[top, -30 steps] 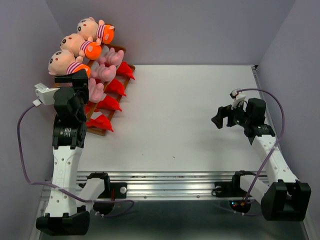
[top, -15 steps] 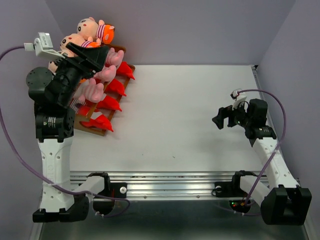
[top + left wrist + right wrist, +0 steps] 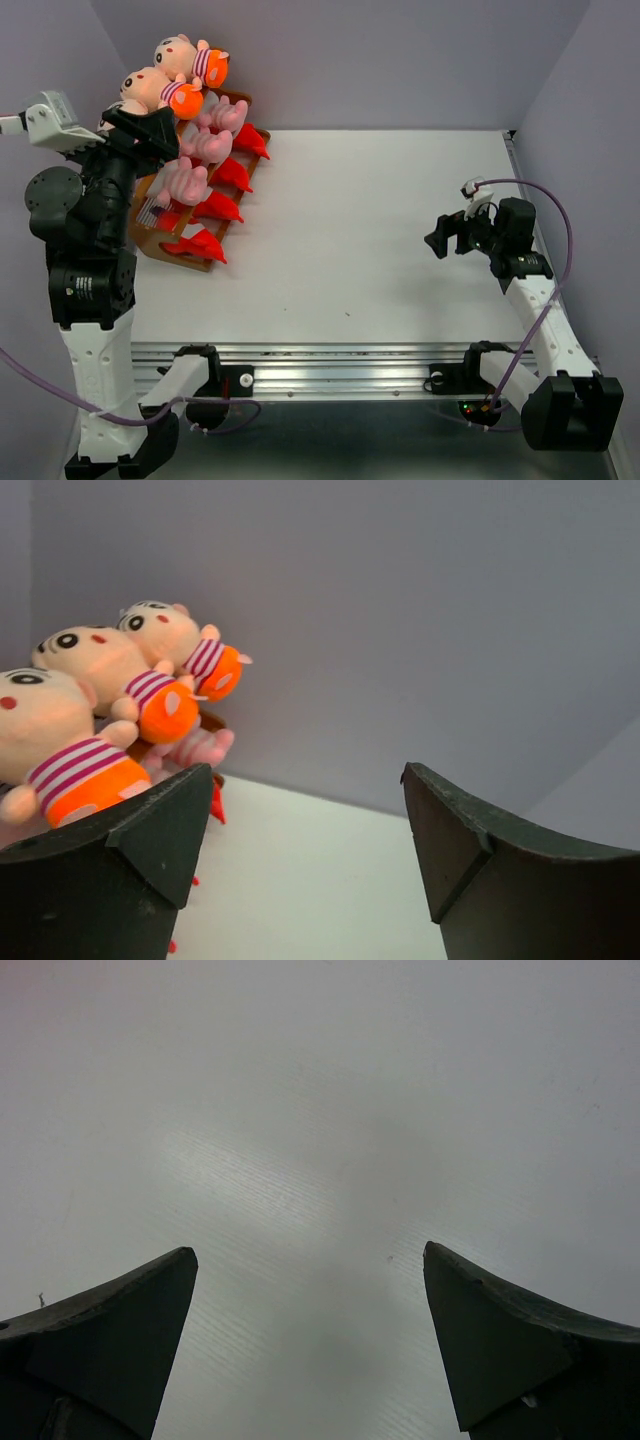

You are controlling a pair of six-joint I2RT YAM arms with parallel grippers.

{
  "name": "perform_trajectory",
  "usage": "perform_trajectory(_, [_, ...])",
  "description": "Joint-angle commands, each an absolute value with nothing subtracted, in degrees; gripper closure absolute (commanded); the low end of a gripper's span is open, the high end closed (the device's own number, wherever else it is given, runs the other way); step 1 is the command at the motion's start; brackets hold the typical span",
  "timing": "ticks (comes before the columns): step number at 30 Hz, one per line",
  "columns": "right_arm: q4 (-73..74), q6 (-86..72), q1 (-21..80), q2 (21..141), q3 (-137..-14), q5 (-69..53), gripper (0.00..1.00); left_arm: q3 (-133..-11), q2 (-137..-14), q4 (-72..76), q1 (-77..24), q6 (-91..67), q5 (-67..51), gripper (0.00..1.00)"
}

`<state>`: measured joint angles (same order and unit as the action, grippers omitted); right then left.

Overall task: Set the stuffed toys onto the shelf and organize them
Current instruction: Place the stuffed toy onto shelf

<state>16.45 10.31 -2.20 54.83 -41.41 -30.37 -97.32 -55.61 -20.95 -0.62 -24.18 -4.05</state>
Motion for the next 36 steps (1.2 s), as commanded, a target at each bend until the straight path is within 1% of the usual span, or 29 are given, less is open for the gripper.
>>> perform_trajectory(1, [15.82, 10.99, -2.11, 53.88, -42.19, -29.62, 0.00, -89.40, -54.14, -22.41, -0.44, -17.67, 2.45, 0.18])
perform_trajectory(3, [15.82, 11.07, -2.11, 53.96, -42.19, -29.62, 0.00, -86.07, -53.35, -22.41, -0.44, -16.27, 4.21, 0.26])
perform_trajectory(5, [15.73, 11.07, -2.11, 54.05, -42.10, -29.53, 0.00, -84.21, -53.00, -22.06, -0.44, -15.74, 5.09, 0.29])
perform_trajectory(6, [15.73, 11.16, -2.11, 54.05, -42.10, -29.53, 0.00, -83.07, -52.91, -21.28, -0.44, -15.47, 4.84, 0.38])
perform_trajectory(8, [15.73, 11.16, -2.11, 54.31, -42.10, -29.53, 0.00, -82.44, -53.35, -20.66, -0.44, -15.47, 3.44, 0.44])
perform_trajectory(11, [15.82, 11.25, -2.11, 54.40, -42.10, -29.53, 0.00, -82.70, -56.16, -21.18, -0.44, -15.47, -3.58, 0.52])
perform_trajectory(12, [15.82, 11.34, -2.11, 54.49, -42.10, -29.36, 0.00, -83.23, -58.16, -21.53, -0.44, -15.38, -6.91, 0.57])
perform_trajectory(14, [15.73, 11.34, -2.11, 54.49, -42.01, -29.18, 0.00, -83.76, -60.89, -22.67, -0.44, -15.03, -10.00, 0.60])
perform_trajectory(16, [15.82, 11.43, -2.11, 54.58, -42.01, -28.92, 0.00, -83.85, -62.22, -23.11, -0.44, -14.07, -10.72, 0.64])
perform_trajectory(22, [15.73, 11.60, -2.11, 54.93, -42.01, -29.00, 0.00, -84.02, -64.69, -21.98, -0.44, -12.48, -9.49, 0.66])
perform_trajectory(25, [15.73, 11.60, -2.11, 55.02, -42.01, -28.83, 0.00, -82.89, -64.78, -19.08, -0.44, -12.13, -17.46, 0.67])
perform_trajectory(26, [15.73, 11.60, -2.11, 55.02, -42.01, -28.74, 0.00, -82.01, -64.25, -16.64, -0.44, -12.04, -24.02, 0.67])
perform_trajectory(29, [15.73, 11.43, -2.11, 55.02, -42.19, -28.21, 0.00, -77.18, -62.06, -11.71, -2.19, -11.96, -31.35, 0.67])
perform_trajectory(30, [15.73, 11.34, -2.11, 55.02, -42.19, -28.13, 0.00, -75.78, -61.44, -10.73, -5.50, -11.52, -31.38, 0.67])
perform_trajectory(33, [15.64, 10.90, -2.11, 54.67, -42.28, -27.34, 0.00, -69.97, -59.24, -8.35, -13.16, -9.41, -28.06, 0.64])
perform_trajectory(34, [15.38, 10.64, -2.11, 54.58, -42.45, -26.72, 0.00, -67.35, -58.80, -8.09, -18.58, -8.27, -26.47, 0.61])
perform_trajectory(35, [15.29, 10.37, -2.11, 54.32, -42.45, -26.20, 0.00, -66.02, -57.84, -7.39, -21.07, -8.09, -23.06, 0.57])
perform_trajectory(36, [14.94, 9.33, -2.11, 54.06, -42.63, -24.45, 0.00, -63.48, -57.40, -7.03, -23.36, -7.91, -21.29, 0.47])
